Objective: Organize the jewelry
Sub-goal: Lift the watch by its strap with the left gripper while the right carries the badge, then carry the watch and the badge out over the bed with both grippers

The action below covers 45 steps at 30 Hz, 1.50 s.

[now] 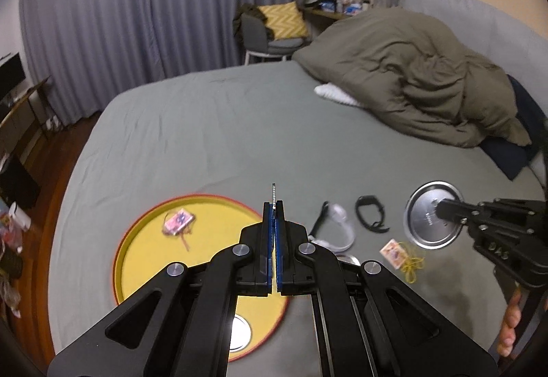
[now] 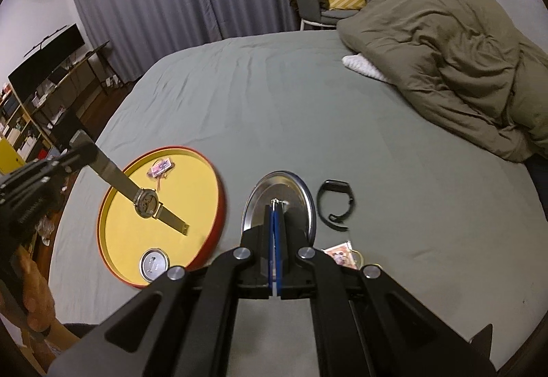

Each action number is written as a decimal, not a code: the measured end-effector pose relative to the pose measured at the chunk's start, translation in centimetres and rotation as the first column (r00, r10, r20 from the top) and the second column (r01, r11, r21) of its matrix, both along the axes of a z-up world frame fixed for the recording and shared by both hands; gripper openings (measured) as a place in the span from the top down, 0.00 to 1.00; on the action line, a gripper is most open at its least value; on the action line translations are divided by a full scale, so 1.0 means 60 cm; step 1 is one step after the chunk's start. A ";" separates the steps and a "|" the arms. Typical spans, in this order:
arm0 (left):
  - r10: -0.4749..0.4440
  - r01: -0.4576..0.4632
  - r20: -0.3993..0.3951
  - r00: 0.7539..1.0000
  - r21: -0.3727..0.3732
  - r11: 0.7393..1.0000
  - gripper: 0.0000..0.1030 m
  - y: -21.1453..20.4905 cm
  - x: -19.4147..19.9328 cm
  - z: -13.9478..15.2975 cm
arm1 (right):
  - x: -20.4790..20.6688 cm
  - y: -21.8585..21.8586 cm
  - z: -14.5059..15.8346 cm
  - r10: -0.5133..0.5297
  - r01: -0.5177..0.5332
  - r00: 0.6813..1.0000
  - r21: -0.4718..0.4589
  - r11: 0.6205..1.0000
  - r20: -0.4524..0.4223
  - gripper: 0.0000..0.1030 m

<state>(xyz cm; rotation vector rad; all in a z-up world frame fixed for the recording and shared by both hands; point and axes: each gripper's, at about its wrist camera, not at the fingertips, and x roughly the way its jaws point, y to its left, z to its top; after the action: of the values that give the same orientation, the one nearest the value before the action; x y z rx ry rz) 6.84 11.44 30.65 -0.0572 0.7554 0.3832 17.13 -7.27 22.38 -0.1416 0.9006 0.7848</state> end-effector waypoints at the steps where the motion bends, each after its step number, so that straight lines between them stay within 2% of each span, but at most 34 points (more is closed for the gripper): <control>1: -0.013 0.013 0.008 1.000 0.001 1.000 0.99 -0.007 -0.001 0.007 | 0.000 -0.006 0.002 -0.006 0.006 1.000 0.003 1.000 0.001 0.98; 9: -0.126 0.126 0.021 0.992 0.014 0.992 0.99 -0.095 0.000 0.033 | -0.011 -0.064 0.013 -0.061 0.061 0.998 -0.002 0.998 0.018 0.98; 14: -0.210 0.210 -0.005 0.978 0.032 0.977 0.99 -0.168 0.001 0.021 | -0.013 -0.112 0.012 -0.102 0.102 0.995 0.001 0.995 0.017 0.98; 21: -0.293 0.294 -0.043 0.955 0.009 0.956 0.99 -0.228 -0.006 -0.013 | -0.020 -0.156 -0.015 -0.145 0.145 0.989 -0.002 0.989 -0.006 0.98; 25: -0.319 0.321 -0.112 0.941 -0.006 0.947 0.99 -0.245 -0.008 -0.075 | -0.021 -0.166 -0.047 -0.157 0.156 0.987 -0.009 0.988 -0.039 0.98; 27: -0.330 0.327 -0.171 0.928 -0.043 0.944 0.99 -0.249 -0.001 -0.121 | -0.024 -0.165 -0.066 -0.156 0.156 0.986 -0.016 0.988 -0.055 0.98; 31: -0.314 0.308 -0.238 0.919 -0.062 0.949 0.99 -0.248 0.003 -0.180 | -0.025 -0.158 -0.104 -0.152 0.149 0.985 -0.038 0.988 -0.085 0.98; 37: -0.276 0.263 -0.276 0.920 -0.087 0.961 0.99 -0.219 0.013 -0.229 | -0.019 -0.151 -0.146 -0.151 0.144 0.980 -0.057 0.988 -0.127 0.98; 45: -0.293 0.261 -0.328 0.898 -0.139 0.955 0.99 -0.211 0.026 -0.289 | -0.015 -0.143 -0.199 -0.155 0.144 0.972 -0.073 0.987 -0.178 0.98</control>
<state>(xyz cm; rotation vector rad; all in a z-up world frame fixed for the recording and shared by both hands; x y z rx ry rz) 8.40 -1.24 13.31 0.0331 1.1147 0.0829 16.26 -15.88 10.44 -0.0529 1.0961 0.6377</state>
